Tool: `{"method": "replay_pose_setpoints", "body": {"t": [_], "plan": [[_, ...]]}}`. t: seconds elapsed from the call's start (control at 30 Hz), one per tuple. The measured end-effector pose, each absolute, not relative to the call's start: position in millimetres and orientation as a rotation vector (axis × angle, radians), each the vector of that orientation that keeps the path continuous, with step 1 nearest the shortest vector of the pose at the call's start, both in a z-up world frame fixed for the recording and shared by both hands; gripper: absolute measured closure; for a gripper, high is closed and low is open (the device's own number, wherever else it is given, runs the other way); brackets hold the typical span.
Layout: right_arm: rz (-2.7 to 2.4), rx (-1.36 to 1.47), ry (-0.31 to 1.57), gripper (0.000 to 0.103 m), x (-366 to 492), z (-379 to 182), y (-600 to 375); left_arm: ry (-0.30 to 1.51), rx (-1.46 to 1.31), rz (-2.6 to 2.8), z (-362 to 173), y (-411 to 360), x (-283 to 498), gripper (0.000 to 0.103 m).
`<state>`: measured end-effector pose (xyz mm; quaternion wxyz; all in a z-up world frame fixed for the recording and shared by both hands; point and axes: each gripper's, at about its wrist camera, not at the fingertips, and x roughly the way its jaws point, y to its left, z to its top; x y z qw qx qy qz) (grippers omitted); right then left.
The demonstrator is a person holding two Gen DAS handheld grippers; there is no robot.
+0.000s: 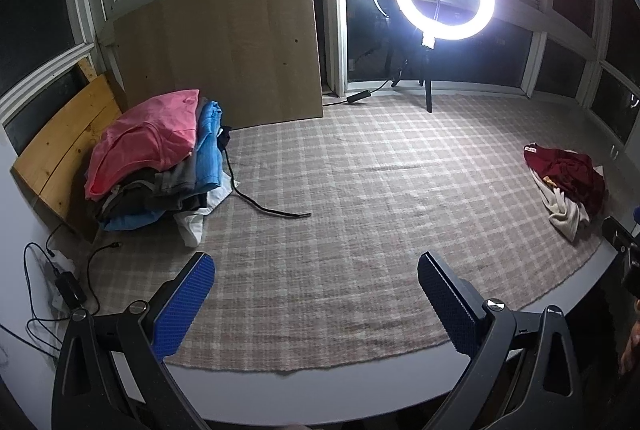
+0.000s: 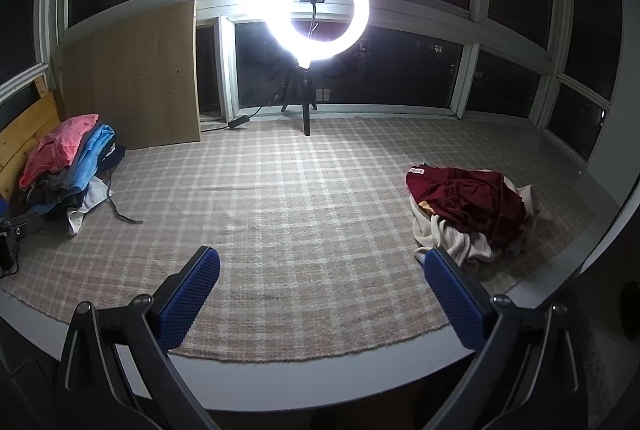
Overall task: Fold clothes
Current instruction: 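Move both tools toward the dark red sweatshirt on the cream garment, then grasp the dark red sweatshirt with the right gripper and lift it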
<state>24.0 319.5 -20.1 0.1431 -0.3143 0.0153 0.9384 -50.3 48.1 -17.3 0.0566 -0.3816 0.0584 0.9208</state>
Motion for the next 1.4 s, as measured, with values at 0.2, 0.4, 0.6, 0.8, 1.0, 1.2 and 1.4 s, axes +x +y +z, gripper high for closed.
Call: {"method": "replay_pose_setpoints", "body": {"t": [0.2,0.4,0.6,0.8,1.0,1.2,1.4], "plan": [[2.716,-0.891,0.071,0.0,11.3,-22.4,360.8,0.224,-1.141,2.788,-14.7,85.3,-64.1,0.001],[2.714,-0.886,0.08,0.0,-10.5,-22.9,410.6,0.207,-1.113,2.789,-8.8,125.2,-91.5,0.001],[2.693,-0.87,0.078,0.0,-31.8,-24.7,463.9,0.193,-1.094,2.783,-6.0,166.4,-120.7,0.001],[2.663,-0.873,0.092,0.0,-49.2,-28.3,506.0,0.223,-1.074,2.792,-2.6,202.5,-145.9,0.001],[2.619,-0.869,0.155,0.0,-53.9,-46.3,562.6,0.232,-1.1,2.776,-6.9,231.4,-169.4,0.001],[2.506,-0.937,0.25,0.0,-50.5,-83.8,653.1,0.206,-1.149,2.719,-14.8,265.4,-192.9,0.001],[2.542,-1.057,0.267,0.001,-82.0,-106.7,691.6,0.186,-1.196,2.638,-23.3,309.6,-222.6,0.001]]}}
